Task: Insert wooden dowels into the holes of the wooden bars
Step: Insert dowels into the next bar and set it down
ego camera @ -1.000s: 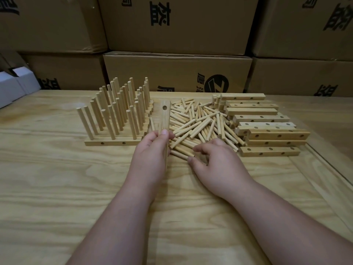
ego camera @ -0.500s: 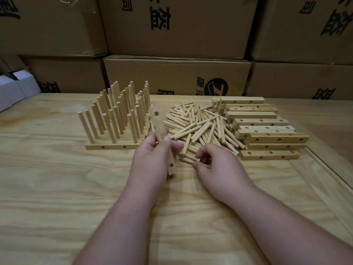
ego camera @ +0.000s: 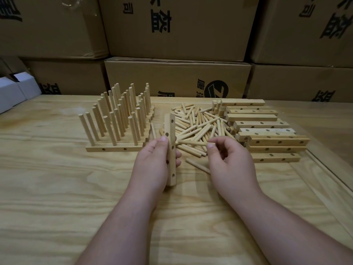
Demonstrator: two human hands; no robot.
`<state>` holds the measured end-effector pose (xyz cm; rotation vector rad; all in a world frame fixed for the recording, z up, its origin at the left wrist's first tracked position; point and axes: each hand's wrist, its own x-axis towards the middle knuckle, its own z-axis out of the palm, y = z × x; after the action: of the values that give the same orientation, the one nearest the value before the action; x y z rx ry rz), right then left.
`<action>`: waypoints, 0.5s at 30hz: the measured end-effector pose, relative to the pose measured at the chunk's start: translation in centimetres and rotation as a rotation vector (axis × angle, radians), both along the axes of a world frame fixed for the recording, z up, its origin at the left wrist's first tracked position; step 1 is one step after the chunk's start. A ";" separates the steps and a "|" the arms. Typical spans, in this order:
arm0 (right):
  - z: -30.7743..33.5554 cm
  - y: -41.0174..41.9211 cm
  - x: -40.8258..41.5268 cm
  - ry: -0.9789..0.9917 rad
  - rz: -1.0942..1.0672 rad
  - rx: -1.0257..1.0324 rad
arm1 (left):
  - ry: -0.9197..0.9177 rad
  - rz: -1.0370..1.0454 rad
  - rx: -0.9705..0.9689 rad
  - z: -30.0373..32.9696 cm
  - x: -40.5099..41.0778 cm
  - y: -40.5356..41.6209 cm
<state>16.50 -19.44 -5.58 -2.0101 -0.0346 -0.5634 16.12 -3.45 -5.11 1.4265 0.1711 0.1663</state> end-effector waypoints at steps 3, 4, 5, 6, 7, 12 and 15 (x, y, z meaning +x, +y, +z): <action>0.2 0.1 -0.2 -0.048 -0.003 0.092 | 0.007 -0.023 -0.127 0.3 0.1 0.2; 0.2 0.1 -0.2 -0.051 -0.002 0.105 | 0.003 -0.029 -0.149 0.4 0.0 0.3; 0.3 0.1 -0.3 -0.054 -0.001 0.114 | -0.005 -0.030 -0.150 0.4 0.0 0.4; 0.3 0.1 -0.3 -0.060 0.000 0.123 | -0.017 -0.025 -0.143 0.4 -0.1 0.4; 0.3 0.2 -0.4 -0.072 0.002 0.135 | -0.029 -0.016 -0.135 0.4 -0.1 0.4; 0.4 0.3 -0.7 -0.142 0.044 0.182 | -0.015 -0.005 -0.112 0.4 -0.3 0.4; 0.4 0.4 -0.7 -0.179 0.073 0.181 | -0.002 -0.031 -0.119 0.5 -0.3 0.3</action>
<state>15.81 -19.06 -5.15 -1.7718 -0.1601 -0.6742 15.85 -3.10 -4.59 1.3097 0.1546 0.1295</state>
